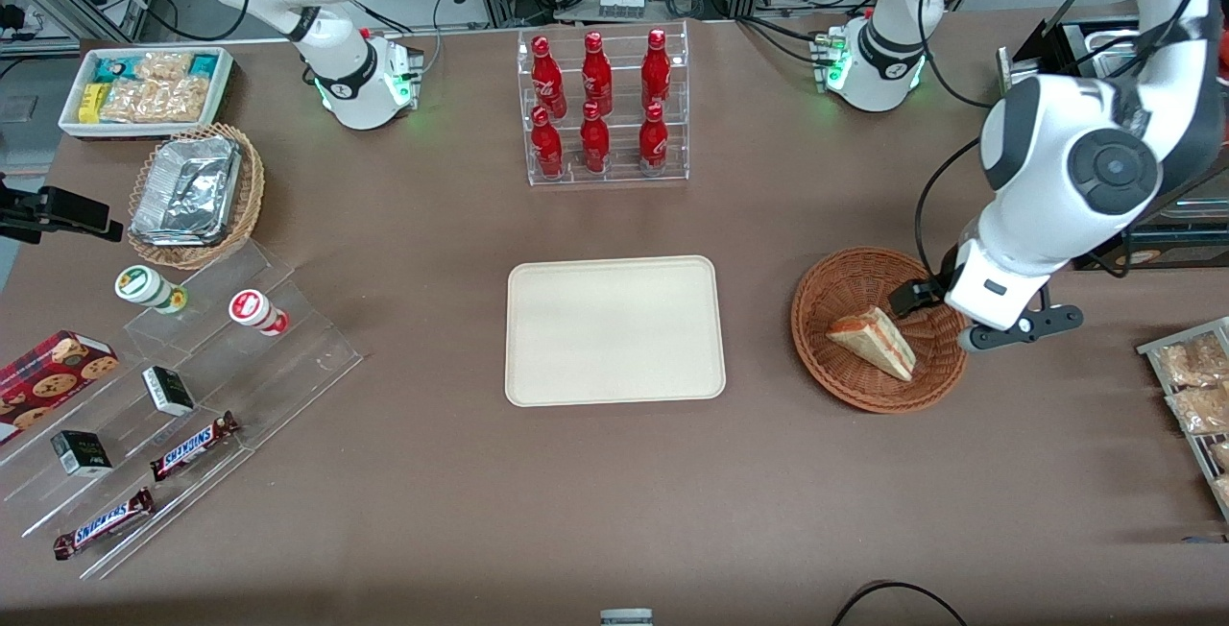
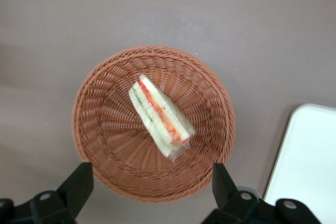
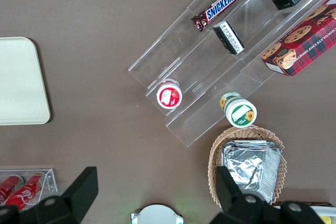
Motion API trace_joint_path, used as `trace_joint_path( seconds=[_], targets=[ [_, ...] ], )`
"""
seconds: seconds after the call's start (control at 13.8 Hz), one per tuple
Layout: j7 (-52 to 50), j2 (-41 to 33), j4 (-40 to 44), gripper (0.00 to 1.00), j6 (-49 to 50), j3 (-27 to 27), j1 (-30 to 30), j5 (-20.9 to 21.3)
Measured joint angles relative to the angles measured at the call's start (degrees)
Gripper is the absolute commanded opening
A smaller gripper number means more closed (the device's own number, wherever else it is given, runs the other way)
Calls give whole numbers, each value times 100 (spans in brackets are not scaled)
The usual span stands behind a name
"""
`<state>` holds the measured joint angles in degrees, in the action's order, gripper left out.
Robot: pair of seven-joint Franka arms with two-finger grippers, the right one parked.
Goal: Place sandwich from basket to tray
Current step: 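Move the left gripper down over the wrapped sandwich in the wicker basket, then close the left gripper on the wrapped sandwich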
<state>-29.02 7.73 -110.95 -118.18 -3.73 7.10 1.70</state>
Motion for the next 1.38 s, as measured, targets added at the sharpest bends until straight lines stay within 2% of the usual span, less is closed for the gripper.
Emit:
trace_joint_path(
  seconds=[0.44,0.8,0.87,0.95,1.02,1.09,1.38],
  targets=[
    [-1819,64,-1524,100,-2026,0,1,-1],
    [-2543,530,-1676,100,-2729,-102,6,-1],
    [-2576,611,-1676,94,-2759,-127,10,-1],
    [-2581,670,-1676,65,-2785,-137,10,-1],
    [-2581,717,-1676,24,-2808,-137,10,0],
    [-2581,752,-1675,0,-2827,-137,10,0],
    [-2581,774,-1615,0,-2822,-134,8,1]
  ],
)
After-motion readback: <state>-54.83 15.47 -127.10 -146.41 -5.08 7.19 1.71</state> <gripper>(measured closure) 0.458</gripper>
